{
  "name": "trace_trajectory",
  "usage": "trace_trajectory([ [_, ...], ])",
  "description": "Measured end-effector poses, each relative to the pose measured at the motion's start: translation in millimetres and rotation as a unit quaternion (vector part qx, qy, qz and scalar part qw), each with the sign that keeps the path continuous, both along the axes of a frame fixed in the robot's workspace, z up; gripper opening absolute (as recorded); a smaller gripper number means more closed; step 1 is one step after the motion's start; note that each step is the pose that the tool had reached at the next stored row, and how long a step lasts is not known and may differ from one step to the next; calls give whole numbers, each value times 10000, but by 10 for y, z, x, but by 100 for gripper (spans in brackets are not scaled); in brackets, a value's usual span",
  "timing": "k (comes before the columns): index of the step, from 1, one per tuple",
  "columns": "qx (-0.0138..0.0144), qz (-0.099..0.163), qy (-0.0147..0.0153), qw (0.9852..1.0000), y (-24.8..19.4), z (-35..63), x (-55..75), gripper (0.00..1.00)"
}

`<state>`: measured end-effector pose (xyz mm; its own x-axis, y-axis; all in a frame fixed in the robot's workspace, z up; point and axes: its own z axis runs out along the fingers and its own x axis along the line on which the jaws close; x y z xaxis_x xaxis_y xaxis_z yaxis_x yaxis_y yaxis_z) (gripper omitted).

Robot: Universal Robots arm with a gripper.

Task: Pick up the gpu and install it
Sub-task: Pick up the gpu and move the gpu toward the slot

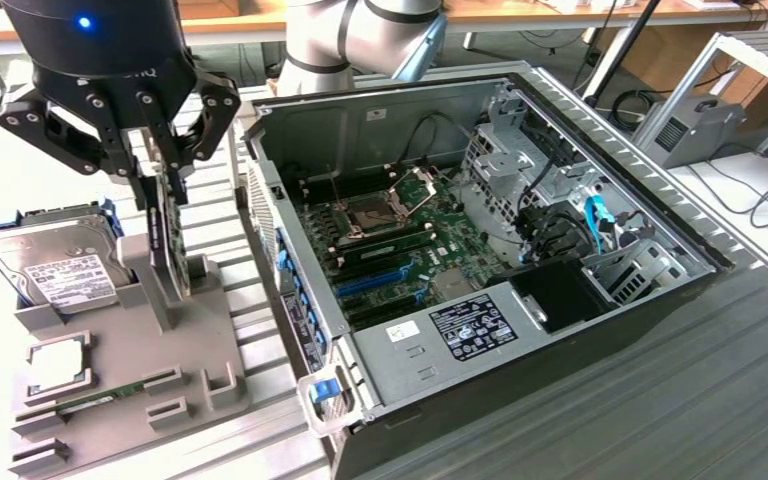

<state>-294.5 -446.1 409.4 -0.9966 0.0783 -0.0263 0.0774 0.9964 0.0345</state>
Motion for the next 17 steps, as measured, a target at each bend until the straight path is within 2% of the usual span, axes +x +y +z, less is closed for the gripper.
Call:
trace_trajectory([
  [17,0,0,0,10000,0,52,0,29],
])
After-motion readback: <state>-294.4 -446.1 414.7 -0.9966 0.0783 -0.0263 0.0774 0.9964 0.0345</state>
